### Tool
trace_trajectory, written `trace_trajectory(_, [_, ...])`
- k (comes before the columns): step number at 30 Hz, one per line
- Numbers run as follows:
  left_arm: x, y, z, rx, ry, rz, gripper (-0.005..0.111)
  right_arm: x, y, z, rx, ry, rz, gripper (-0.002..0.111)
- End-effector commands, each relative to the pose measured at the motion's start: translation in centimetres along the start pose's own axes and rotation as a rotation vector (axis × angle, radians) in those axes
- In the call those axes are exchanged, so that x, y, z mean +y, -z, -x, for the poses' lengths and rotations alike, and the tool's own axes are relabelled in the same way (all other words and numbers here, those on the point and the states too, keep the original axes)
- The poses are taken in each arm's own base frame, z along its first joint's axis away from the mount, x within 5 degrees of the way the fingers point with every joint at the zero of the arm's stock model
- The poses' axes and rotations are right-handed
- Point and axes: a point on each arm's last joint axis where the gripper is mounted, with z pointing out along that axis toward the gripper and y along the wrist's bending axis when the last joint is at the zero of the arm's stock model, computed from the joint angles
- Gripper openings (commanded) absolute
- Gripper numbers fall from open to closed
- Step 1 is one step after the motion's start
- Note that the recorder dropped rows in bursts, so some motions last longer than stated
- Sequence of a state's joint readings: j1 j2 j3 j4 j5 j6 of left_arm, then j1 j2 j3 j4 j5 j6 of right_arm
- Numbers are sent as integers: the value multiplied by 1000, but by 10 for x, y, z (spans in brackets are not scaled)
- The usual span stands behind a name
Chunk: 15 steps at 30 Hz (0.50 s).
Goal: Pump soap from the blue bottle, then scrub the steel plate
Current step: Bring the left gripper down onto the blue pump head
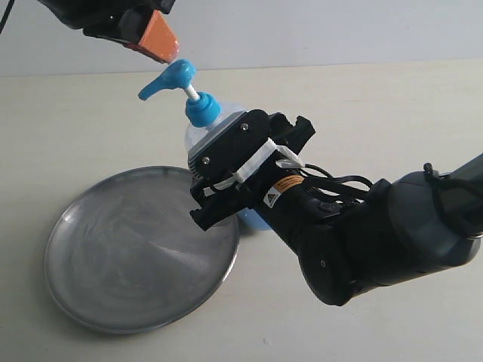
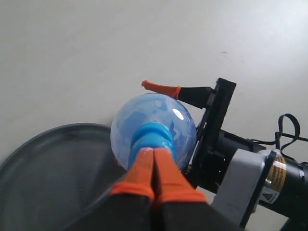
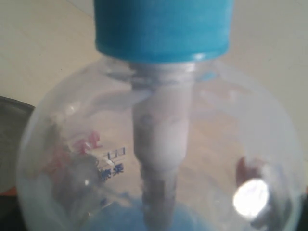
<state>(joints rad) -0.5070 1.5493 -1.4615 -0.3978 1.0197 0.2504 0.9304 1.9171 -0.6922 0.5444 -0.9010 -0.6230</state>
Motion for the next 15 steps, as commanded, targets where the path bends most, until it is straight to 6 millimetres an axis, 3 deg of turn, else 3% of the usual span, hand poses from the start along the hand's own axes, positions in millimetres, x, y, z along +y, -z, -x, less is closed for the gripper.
trace_trajectory(1, [-2,-1,-2,26,18,-7,0,0,0,4,-36,10,-3,0])
trace_trajectory(15, [4,-17,-1,58,59,-8,0,0,0,4,-39,11,-3,0])
